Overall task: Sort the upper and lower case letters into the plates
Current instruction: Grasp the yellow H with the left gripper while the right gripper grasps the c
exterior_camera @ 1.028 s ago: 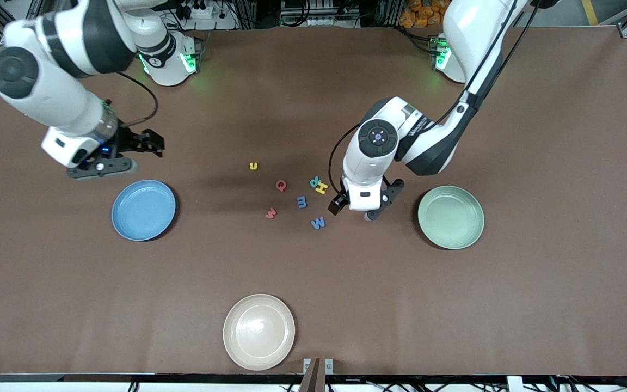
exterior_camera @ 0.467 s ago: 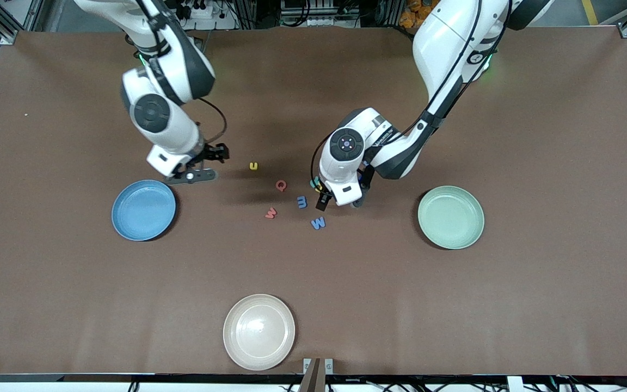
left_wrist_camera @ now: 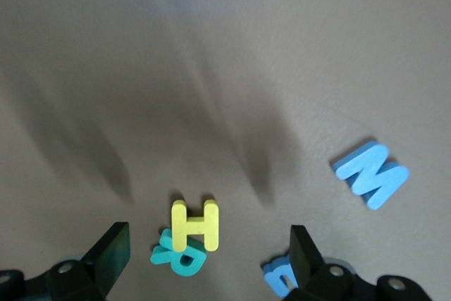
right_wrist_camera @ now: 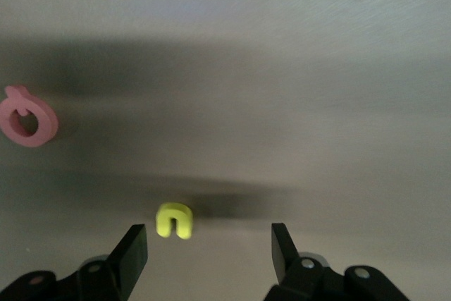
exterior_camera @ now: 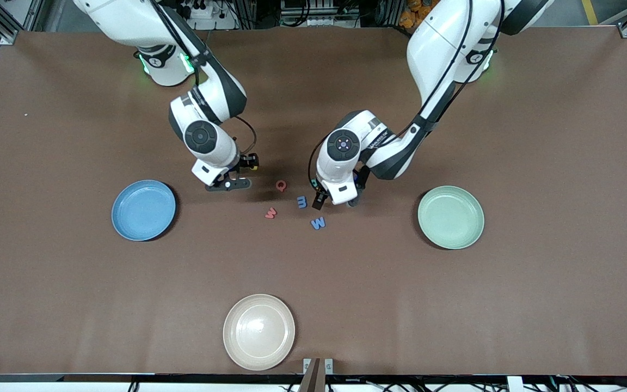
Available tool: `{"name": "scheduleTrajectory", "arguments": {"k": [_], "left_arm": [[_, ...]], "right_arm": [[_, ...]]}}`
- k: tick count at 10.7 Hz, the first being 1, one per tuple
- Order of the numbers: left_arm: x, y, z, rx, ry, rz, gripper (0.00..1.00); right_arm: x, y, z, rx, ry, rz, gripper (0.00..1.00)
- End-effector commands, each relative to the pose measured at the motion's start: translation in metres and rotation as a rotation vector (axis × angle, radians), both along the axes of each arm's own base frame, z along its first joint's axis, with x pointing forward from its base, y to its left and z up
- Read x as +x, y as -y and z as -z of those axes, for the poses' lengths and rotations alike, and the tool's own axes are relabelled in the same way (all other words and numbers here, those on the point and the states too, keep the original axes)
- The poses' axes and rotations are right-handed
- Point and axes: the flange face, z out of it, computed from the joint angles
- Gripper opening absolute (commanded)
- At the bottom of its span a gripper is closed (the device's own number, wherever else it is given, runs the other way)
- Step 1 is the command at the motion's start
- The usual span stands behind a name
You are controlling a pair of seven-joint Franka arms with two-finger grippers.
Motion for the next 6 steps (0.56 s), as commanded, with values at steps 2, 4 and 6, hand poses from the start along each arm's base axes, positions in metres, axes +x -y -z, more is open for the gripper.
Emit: {"name": "scheduleTrajectory", "arguments": {"k": [2,4,6], "left_arm": [[-0.005,0.004,0.009,-0.005,-0.003,0.014,1.00],[-0.005,0.002,0.025,0.004,-0.020,0.014,1.00],[-0.008,0.004,0.026,0.005,-0.023,0.020,0.87]], "right_arm": [[-0.007,-0.020,0.015,0.027,-0.009,0.016,0.77],[-0.011,-0.025,0.019,0.026,-0.013,-0.002,0.72],[-0.012,-0.024,0.020,0.026,-0.015,-0.009,0.66]]}}
